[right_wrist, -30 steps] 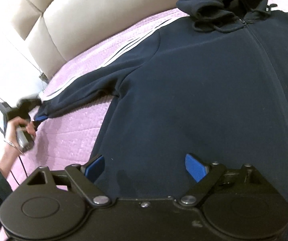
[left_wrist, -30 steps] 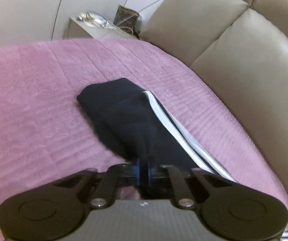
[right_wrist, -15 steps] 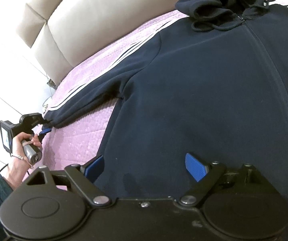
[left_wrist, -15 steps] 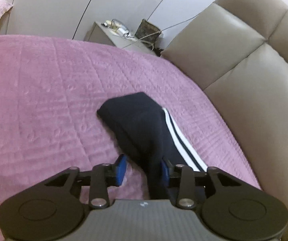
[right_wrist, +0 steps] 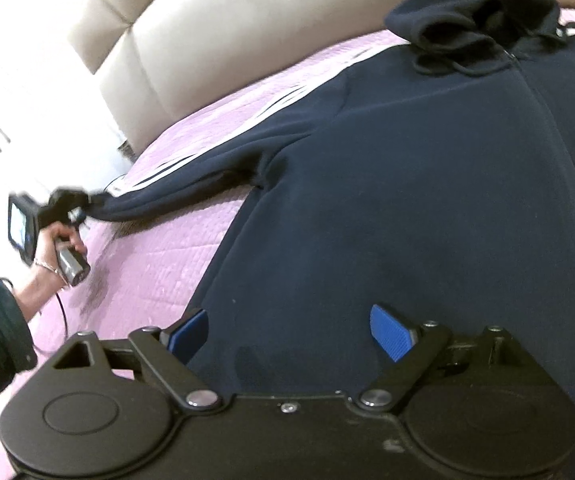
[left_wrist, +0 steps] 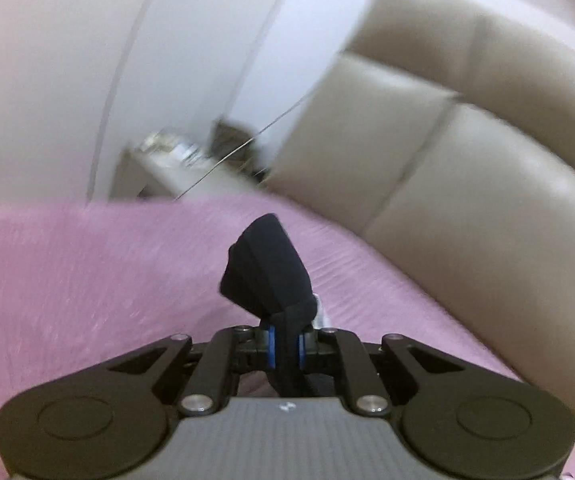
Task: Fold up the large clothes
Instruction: 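Close the left gripper on the sleeve cuff and lift it, then carry the held sleeve with the left gripper across the hoodie body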
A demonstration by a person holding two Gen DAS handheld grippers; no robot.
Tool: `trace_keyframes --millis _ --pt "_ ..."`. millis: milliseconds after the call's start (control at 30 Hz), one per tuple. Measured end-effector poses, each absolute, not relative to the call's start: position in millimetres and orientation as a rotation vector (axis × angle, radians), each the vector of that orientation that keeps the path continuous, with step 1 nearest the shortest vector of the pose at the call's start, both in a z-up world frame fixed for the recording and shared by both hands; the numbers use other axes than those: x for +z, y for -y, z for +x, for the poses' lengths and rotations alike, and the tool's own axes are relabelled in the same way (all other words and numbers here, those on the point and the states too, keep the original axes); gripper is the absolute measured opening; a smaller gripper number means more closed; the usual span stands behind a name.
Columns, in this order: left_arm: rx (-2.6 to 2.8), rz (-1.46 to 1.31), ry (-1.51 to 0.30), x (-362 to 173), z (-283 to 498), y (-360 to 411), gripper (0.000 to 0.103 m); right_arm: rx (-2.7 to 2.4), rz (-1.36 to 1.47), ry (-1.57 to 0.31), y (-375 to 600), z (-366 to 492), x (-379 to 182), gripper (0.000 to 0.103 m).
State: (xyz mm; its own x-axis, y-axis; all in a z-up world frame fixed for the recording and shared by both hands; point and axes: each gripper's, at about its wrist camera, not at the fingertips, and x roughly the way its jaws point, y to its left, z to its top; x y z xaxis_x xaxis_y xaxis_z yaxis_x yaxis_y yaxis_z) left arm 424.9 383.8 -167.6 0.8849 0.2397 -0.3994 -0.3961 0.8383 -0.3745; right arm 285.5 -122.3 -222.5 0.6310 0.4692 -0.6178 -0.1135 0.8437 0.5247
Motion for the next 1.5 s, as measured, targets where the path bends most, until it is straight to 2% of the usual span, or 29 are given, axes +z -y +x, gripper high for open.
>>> trace_keyframes --millis 267,433,533,733,1000,1300,1500 --pt "0.115 -0.470 -0.118 -59.3 392.5 -303.3 0.011 0.146 0.481 -0.937 136.6 304.0 -192.4 0.102" --pt "-0.063 -0.419 -0.022 9.9 376.0 -230.0 0.011 0.041 0.359 -0.840 164.6 298.6 -159.2 0.102" --pt "-0.151 -0.404 0.004 35.7 367.2 -184.3 0.011 0.025 0.401 -0.804 192.1 291.3 -148.3 0.102" --pt "-0.269 -0.355 -0.011 52.9 358.8 -88.7 0.011 -0.005 0.437 -0.758 241.1 270.3 -136.1 0.102" --pt "-0.424 -0.300 -0.113 20.1 345.2 54.6 0.011 -0.084 0.570 -0.716 323.9 242.1 -138.5 0.102" --pt "-0.480 -0.282 -0.261 -75.6 339.3 202.5 0.011 -0.175 0.612 -0.635 394.1 229.0 -146.3 0.102" --pt "-0.470 -0.264 -0.382 -141.3 345.4 258.2 0.011 -0.162 0.561 -0.613 434.2 246.1 -149.3 0.102"
